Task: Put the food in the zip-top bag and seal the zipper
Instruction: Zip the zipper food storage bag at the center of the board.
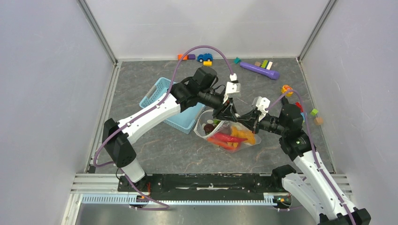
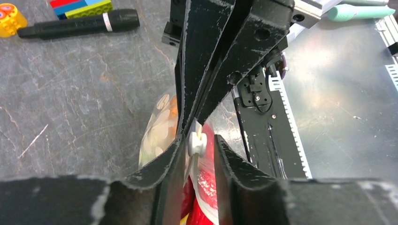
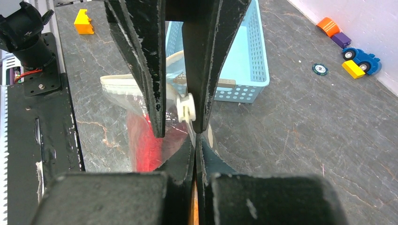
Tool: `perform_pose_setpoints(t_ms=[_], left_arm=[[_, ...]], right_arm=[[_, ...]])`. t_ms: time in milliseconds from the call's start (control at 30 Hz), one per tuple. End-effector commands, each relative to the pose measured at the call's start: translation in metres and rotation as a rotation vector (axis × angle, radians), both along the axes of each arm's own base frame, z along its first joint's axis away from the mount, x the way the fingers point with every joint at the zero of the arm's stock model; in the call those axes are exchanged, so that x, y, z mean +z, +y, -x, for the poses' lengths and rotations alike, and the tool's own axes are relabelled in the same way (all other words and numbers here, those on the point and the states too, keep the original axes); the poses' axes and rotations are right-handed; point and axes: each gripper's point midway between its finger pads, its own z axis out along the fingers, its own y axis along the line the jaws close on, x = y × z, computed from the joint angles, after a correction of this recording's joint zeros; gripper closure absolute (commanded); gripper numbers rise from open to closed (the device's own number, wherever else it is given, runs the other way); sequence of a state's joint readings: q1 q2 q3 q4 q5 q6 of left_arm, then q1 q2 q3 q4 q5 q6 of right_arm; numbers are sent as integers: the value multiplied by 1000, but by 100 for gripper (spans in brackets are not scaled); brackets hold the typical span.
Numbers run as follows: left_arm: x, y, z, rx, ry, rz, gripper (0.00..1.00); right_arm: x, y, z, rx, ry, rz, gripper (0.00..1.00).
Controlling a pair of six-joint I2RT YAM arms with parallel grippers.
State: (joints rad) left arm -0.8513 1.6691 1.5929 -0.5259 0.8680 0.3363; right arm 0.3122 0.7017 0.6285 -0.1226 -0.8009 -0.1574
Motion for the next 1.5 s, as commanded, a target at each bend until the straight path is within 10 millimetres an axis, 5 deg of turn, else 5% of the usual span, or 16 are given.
perform_pose_setpoints(t_ms=[0, 200, 433, 767, 1467], left_arm=[[33, -5, 9, -28, 5, 92, 60], [42, -7, 9, -21, 21, 116, 64], [29, -6, -1, 34, 9, 73, 98], [-1, 7, -16, 151, -22, -37, 98], [-6, 19, -26, 253, -61, -44, 98]], right_arm=[[27, 0, -6, -11, -86, -30, 100], [26, 0, -4, -6, -85, -29, 100], [28, -1, -6, -24, -91, -31, 100], [38, -14, -15, -137, -120, -46, 100], [40, -26, -20, -229, -146, -57, 100]])
